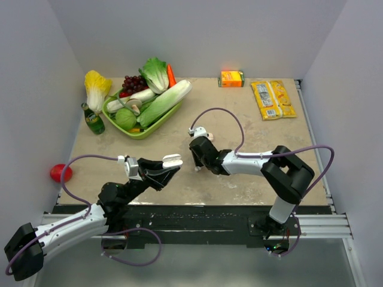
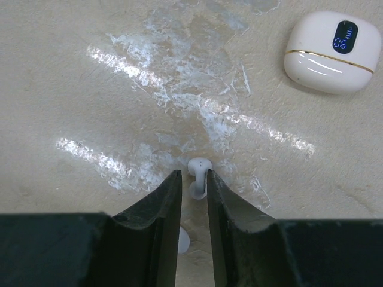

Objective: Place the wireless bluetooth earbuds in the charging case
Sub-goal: Pick up the earbud from the center of the board, then place the earbud in the charging case.

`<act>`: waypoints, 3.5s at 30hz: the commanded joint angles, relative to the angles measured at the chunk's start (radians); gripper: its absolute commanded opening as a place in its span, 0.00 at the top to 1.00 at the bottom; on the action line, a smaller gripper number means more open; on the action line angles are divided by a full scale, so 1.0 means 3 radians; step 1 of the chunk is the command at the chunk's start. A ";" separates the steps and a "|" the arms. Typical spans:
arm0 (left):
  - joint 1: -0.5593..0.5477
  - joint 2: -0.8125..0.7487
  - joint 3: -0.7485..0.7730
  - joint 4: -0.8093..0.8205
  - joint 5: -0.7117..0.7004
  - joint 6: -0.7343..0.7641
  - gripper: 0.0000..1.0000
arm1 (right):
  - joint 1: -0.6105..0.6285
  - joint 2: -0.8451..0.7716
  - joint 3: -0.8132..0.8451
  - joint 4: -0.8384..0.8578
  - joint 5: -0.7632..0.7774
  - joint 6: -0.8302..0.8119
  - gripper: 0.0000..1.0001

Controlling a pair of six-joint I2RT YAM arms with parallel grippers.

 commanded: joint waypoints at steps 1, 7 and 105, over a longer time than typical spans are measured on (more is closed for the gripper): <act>-0.0023 -0.0020 -0.0170 0.0191 -0.0022 0.0003 1.00 | -0.0035 0.0057 0.0105 0.0014 0.0107 -0.0035 0.74; -0.0023 0.0005 -0.0170 0.0196 -0.0017 -0.0003 1.00 | -0.0040 0.0062 0.0089 0.0009 0.0117 -0.0035 0.79; 0.0023 0.1207 0.1058 0.0313 0.2157 0.0238 1.00 | 0.0937 -0.3093 0.0508 -0.1832 -0.1484 -0.1140 0.55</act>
